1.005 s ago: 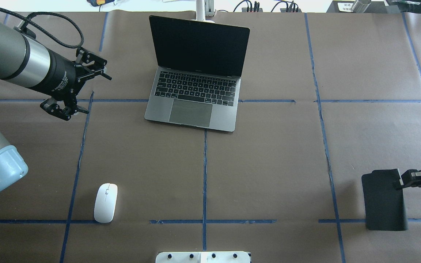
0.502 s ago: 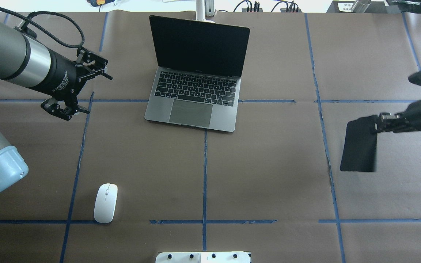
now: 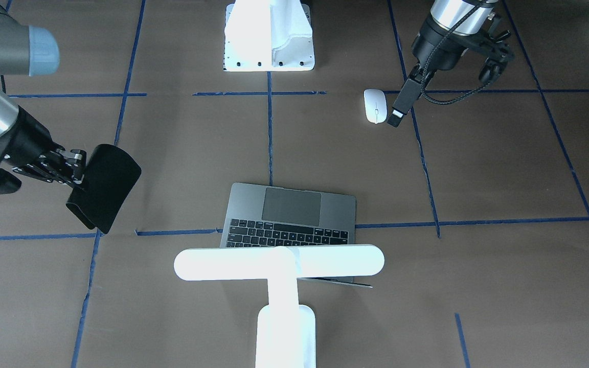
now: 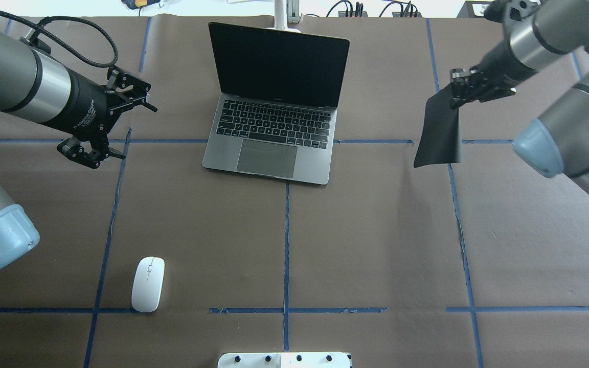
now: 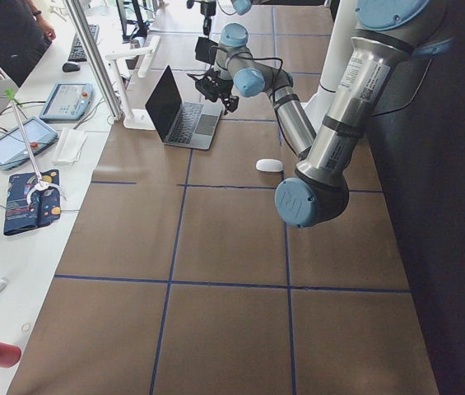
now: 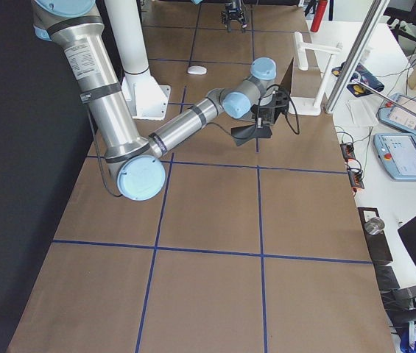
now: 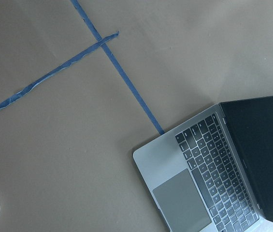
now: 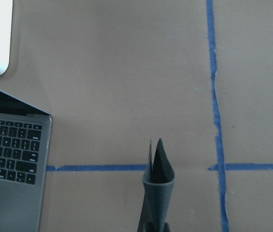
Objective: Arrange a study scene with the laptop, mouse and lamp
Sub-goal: 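Carry the mouse pad with the right gripper beside the laptop, then release the mouse pad with the right gripper while the left arm reaches toward the mouse, then lower the left gripper onto the white mouse and grasp it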
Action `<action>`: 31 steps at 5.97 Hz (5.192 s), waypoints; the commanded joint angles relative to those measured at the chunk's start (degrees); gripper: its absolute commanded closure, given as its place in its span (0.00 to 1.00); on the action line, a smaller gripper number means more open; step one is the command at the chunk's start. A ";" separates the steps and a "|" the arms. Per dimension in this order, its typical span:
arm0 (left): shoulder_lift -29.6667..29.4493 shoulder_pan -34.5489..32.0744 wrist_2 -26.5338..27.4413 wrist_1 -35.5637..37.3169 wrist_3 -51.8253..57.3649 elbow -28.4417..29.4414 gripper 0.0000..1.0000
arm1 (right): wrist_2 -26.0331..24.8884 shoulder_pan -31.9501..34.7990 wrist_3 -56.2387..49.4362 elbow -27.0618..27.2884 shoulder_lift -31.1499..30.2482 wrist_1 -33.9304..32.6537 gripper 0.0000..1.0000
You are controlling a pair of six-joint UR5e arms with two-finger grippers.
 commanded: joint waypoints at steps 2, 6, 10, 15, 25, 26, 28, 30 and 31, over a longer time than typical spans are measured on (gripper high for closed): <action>0.81 -0.55 0.24 0.09 1.74 0.00 0.00 | -4.10 -4.89 -0.58 -12.68 10.94 -1.73 1.00; 0.99 -0.64 0.24 0.53 1.85 -1.23 0.00 | -4.90 -7.88 0.12 -23.05 16.57 4.31 1.00; 1.08 -0.64 0.24 0.62 1.76 -1.67 0.00 | -6.65 -6.93 -3.63 -26.59 17.11 3.55 0.91; 1.16 -0.64 0.32 2.90 1.23 -3.87 0.00 | -9.21 -8.06 -4.27 -37.32 25.63 1.00 0.01; 17.77 21.48 4.10 2.12 30.80 -5.38 0.00 | 6.26 10.84 -15.87 -3.15 -6.07 -1.29 0.00; 16.99 23.86 4.37 1.15 31.20 -2.58 0.00 | 6.26 10.84 -15.88 -0.95 -8.71 -1.03 0.00; 16.20 24.41 4.28 -5.42 38.03 1.91 0.00 | 6.09 10.84 -15.88 1.88 -11.28 -0.94 0.00; 16.19 24.32 4.28 -5.62 44.17 3.33 0.00 | 5.82 10.75 -15.88 1.88 -11.20 -0.94 0.00; 16.02 24.32 4.28 -8.24 44.56 5.95 0.00 | 5.82 10.75 -15.88 1.88 -11.20 -0.94 0.00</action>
